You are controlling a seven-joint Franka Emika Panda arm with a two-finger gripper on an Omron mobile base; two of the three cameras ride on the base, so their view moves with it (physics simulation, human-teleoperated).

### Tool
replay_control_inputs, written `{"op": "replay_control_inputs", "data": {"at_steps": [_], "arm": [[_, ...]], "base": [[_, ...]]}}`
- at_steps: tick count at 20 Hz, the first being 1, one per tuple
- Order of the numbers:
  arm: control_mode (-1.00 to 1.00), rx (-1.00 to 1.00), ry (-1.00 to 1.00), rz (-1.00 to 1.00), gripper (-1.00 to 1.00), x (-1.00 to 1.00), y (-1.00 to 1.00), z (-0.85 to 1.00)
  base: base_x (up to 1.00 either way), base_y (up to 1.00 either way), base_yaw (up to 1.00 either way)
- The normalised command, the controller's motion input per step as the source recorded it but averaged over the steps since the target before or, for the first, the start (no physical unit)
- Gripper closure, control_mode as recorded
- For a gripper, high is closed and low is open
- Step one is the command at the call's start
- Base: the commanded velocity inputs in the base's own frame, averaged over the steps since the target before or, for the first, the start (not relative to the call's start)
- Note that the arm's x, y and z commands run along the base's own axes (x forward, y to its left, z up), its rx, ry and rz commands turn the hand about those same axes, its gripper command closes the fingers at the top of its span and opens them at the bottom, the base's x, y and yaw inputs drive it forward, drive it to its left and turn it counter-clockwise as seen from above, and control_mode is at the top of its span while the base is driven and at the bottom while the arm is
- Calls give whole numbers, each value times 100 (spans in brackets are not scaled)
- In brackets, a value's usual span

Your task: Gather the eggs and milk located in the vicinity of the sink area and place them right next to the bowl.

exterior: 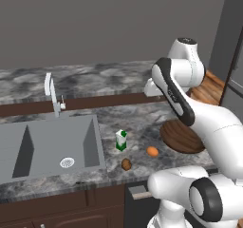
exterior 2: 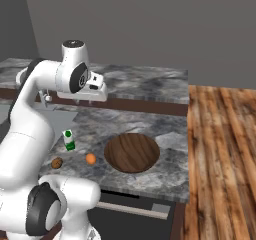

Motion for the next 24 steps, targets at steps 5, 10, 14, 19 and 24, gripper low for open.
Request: {"op": "replay_control_inputs", "data": {"at_steps": [5, 10, 14, 19, 24], "arm": [[-100, 0, 18, 4, -100, 4, 9, -13], [-100, -10, 10, 0, -100, 1, 82, -40], [-100, -4, 12, 4, -100, 32, 66, -39], [-100, -3, 19, 9, -100, 64, 59, -15], [-100, 0, 25, 7, -100, 63, 30, -19]], "base": [[0, 0, 0], [0, 0, 0], [0, 0, 0], [0, 0, 0], [0, 0, 0]]}}
